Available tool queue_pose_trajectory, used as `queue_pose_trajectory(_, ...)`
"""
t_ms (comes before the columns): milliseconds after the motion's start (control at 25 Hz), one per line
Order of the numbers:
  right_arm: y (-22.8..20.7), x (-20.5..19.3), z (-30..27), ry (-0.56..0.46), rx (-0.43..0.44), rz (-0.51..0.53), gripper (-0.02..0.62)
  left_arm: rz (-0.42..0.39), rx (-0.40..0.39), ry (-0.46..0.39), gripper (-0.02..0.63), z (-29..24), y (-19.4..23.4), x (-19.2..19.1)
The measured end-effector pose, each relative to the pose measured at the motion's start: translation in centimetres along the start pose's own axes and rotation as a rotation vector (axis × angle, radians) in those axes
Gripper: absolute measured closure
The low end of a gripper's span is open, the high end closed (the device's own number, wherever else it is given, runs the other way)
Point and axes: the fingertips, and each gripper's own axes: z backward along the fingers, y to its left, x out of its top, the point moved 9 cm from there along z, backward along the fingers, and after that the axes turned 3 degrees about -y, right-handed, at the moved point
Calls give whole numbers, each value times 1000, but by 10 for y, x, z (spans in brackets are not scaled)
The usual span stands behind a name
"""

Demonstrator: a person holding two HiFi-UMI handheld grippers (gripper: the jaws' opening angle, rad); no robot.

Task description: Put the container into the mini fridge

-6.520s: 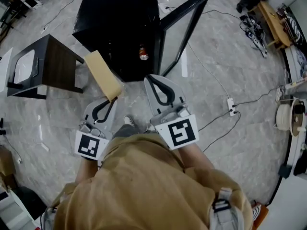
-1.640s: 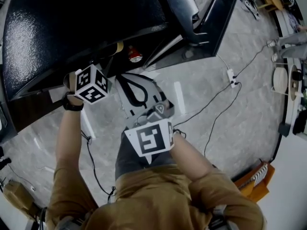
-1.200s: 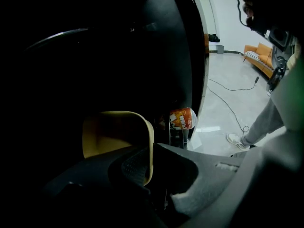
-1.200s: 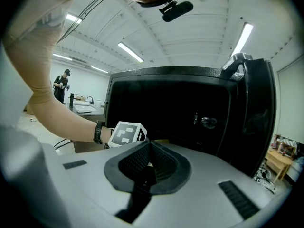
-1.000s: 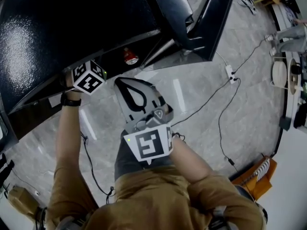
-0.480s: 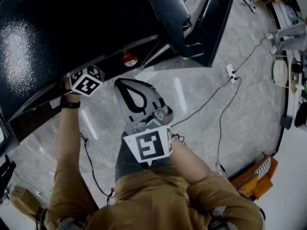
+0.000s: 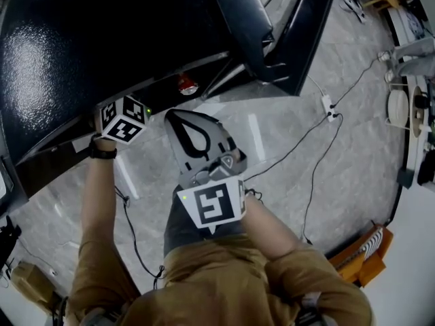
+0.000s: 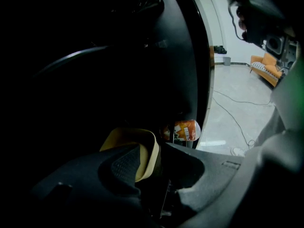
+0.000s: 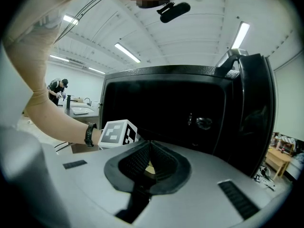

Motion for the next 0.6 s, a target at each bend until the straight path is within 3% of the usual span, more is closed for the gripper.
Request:
queue_pose_trajectory(120,-3,9,4,-1,-5,16,594,5,34,-50,476,16,0,10)
queue_pose_trajectory(400,-2,26,13,-9,-1,45,594,-9,73,-75,488,47,-9,21)
queue_pose_trajectory(600,8,49,23,-18,21,88,594,-6,78,-54,589,77,-22,26)
